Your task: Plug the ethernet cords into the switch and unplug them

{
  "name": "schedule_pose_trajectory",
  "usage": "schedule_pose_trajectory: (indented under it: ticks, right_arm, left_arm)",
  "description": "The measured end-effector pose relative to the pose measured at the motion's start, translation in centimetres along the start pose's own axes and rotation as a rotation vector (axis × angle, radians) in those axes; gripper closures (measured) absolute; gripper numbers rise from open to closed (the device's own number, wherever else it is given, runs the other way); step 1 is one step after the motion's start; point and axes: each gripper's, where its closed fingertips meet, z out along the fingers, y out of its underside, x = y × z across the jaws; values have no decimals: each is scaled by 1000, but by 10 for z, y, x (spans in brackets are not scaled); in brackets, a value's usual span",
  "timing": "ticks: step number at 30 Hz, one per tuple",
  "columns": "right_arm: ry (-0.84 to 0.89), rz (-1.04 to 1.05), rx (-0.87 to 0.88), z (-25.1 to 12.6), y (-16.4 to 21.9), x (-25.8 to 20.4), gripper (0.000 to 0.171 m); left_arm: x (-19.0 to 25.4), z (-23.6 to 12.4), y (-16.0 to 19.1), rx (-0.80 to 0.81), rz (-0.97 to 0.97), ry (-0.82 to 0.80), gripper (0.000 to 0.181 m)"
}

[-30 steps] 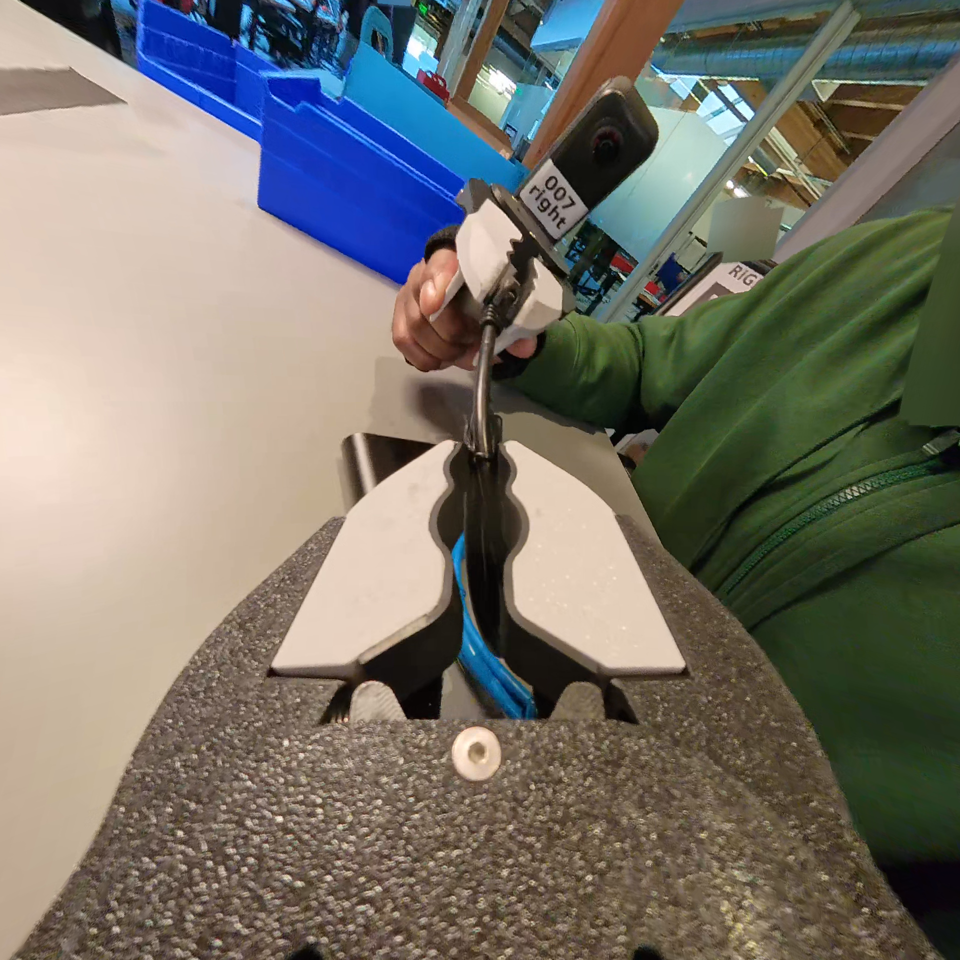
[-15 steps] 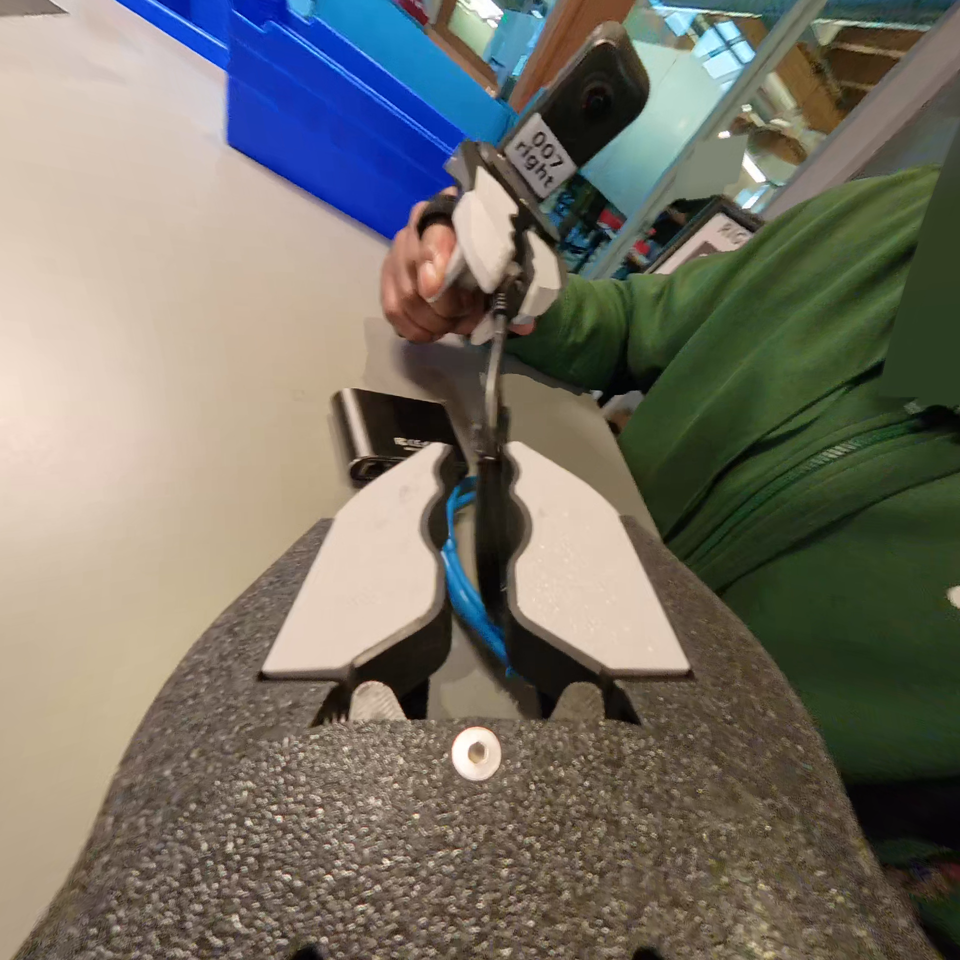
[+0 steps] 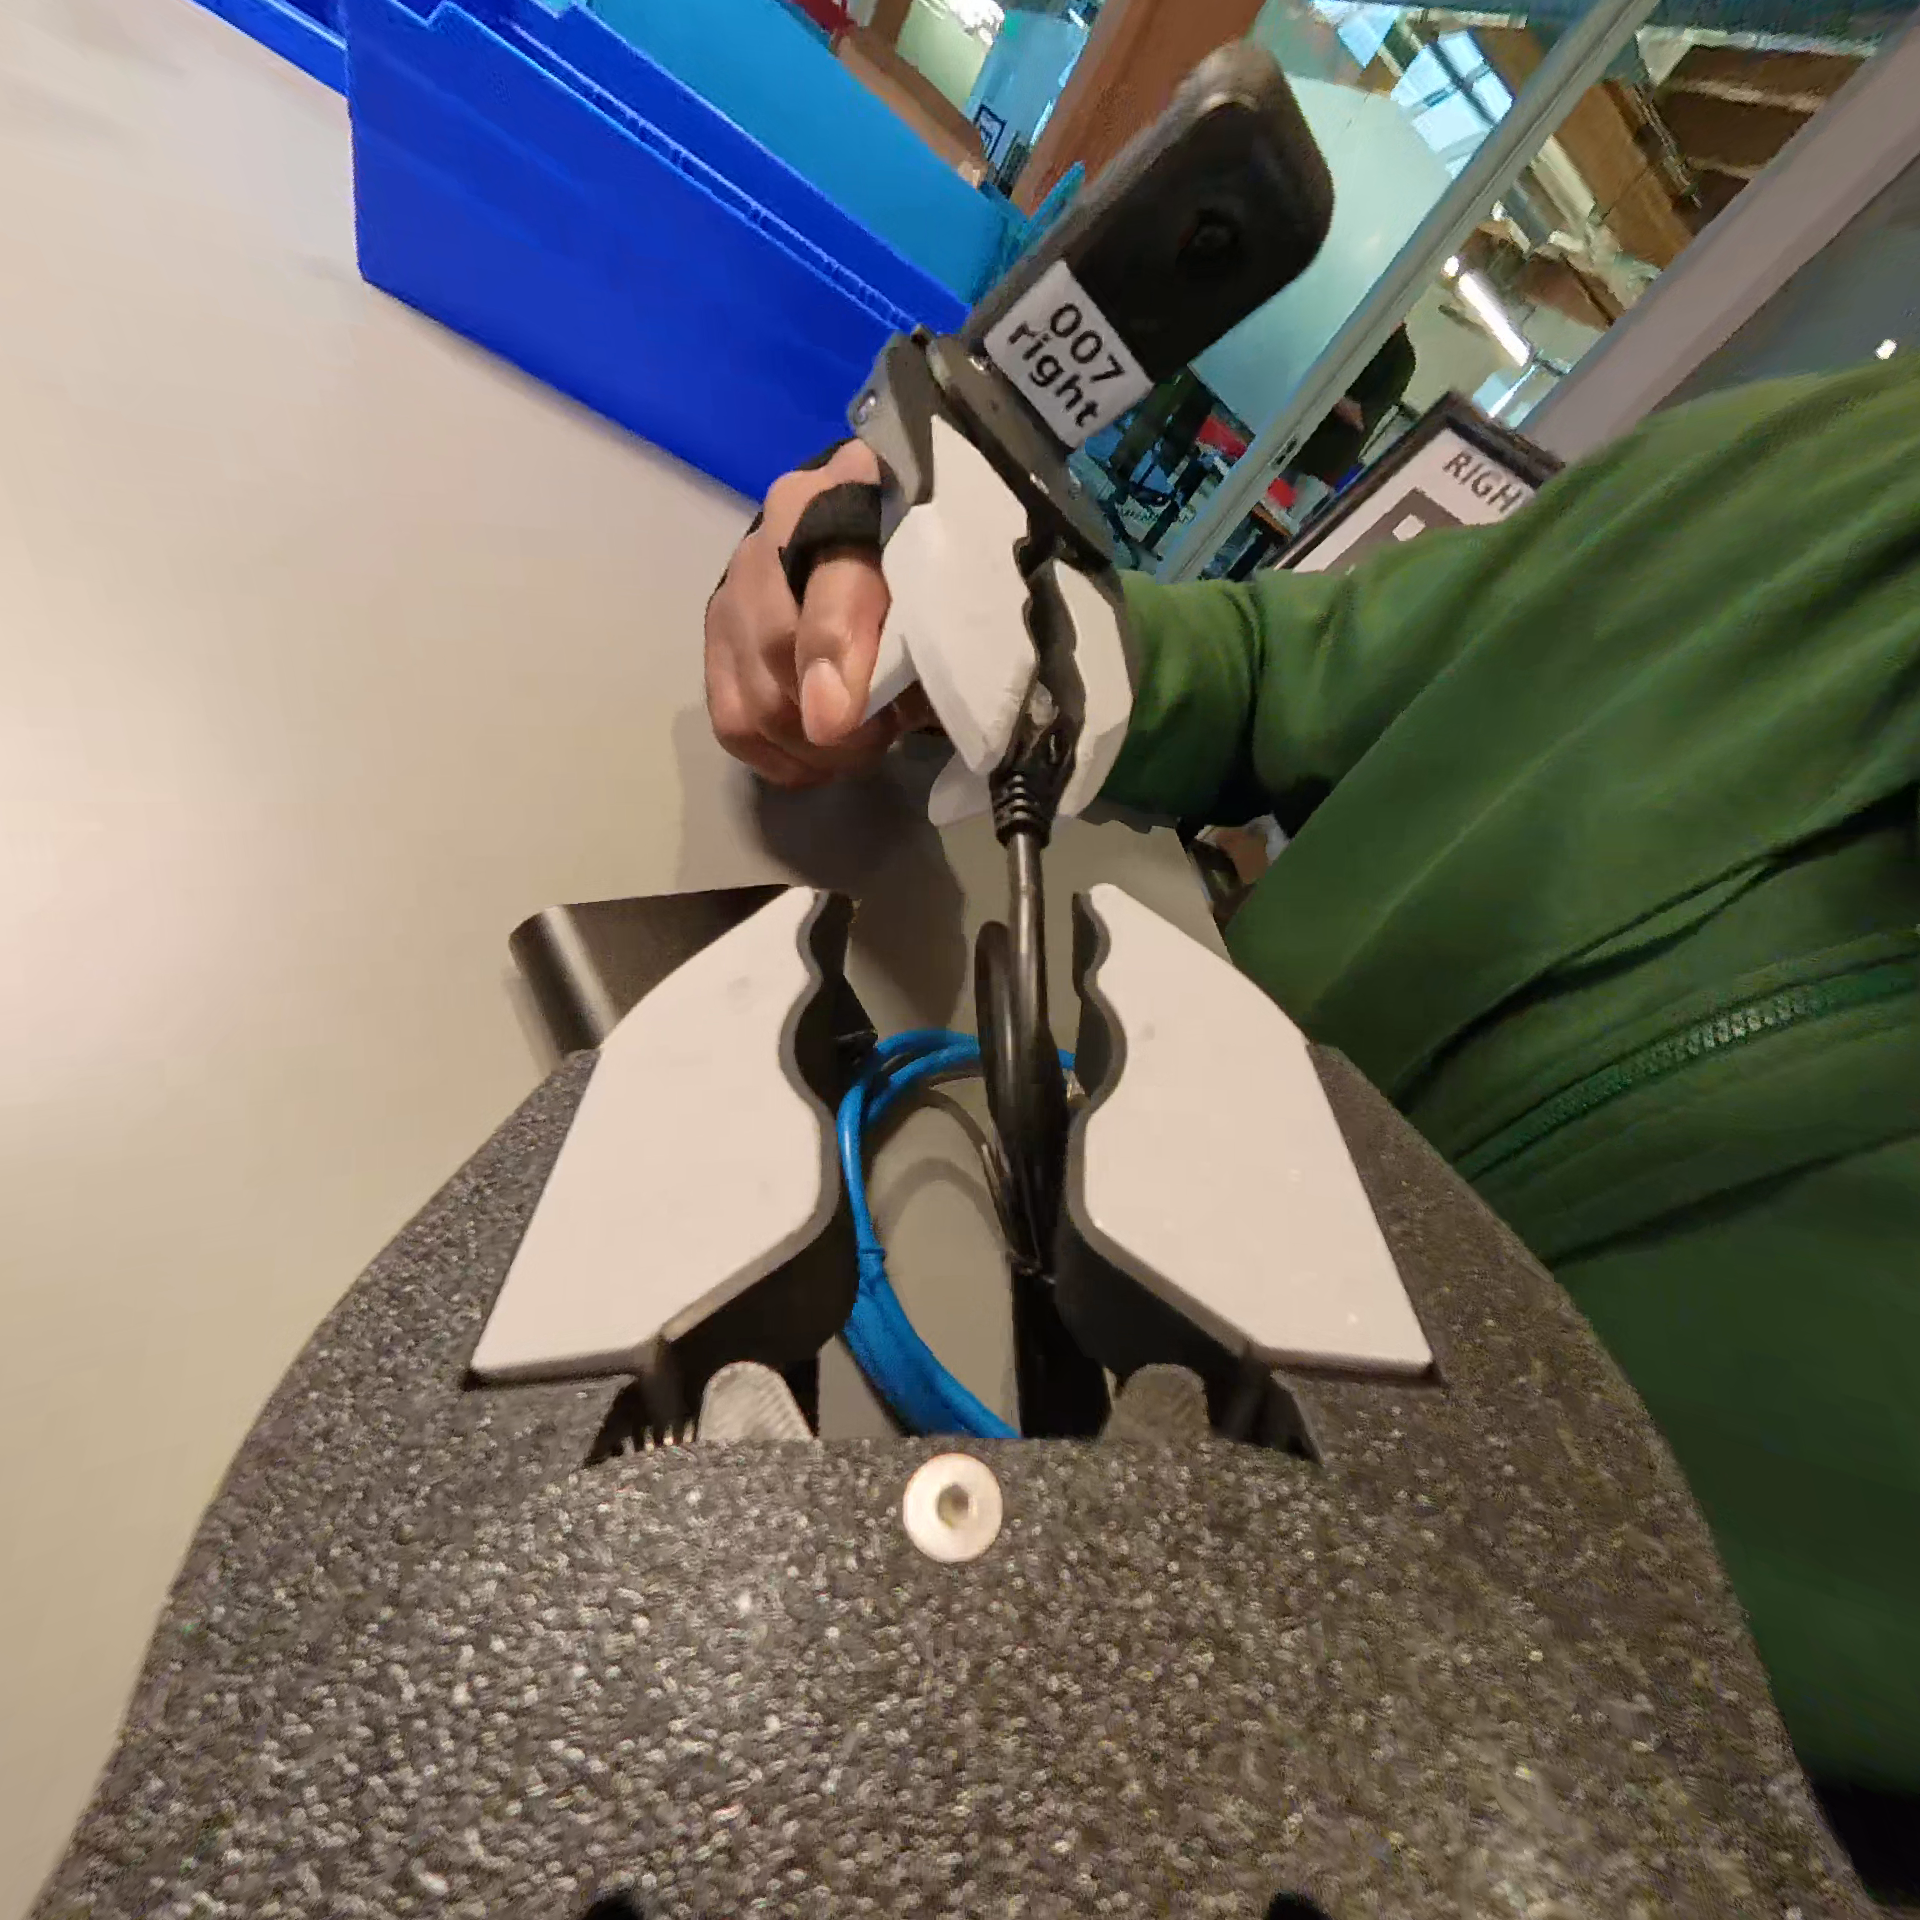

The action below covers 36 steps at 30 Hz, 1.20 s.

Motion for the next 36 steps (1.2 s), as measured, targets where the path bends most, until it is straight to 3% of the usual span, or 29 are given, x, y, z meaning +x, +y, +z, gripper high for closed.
schedule_pose_trajectory:
  ticks: [8, 11, 21, 29, 36]
  right_arm:
    - [51, -52, -9, 2, 5, 5, 158]
    - [96, -50, -19, 1, 6, 12, 157]
    - [-2, 73, -151, -27, 31, 30, 95]
    - [-263, 147, -513, -12, 77, 18, 57]
    - [-392, 113, -692, -1, 105, 5, 62]
  left_arm:
    - [7, 13, -7, 61, -50, 59, 172]
    - [6, 7, -13, 69, -47, 30, 172]
    - [25, -56, -53, 286, -166, 98, 172]
    - [-14, -31, 24, 137, -413, -31, 172]
    - [-40, -36, 57, -79, -321, -305, 171]
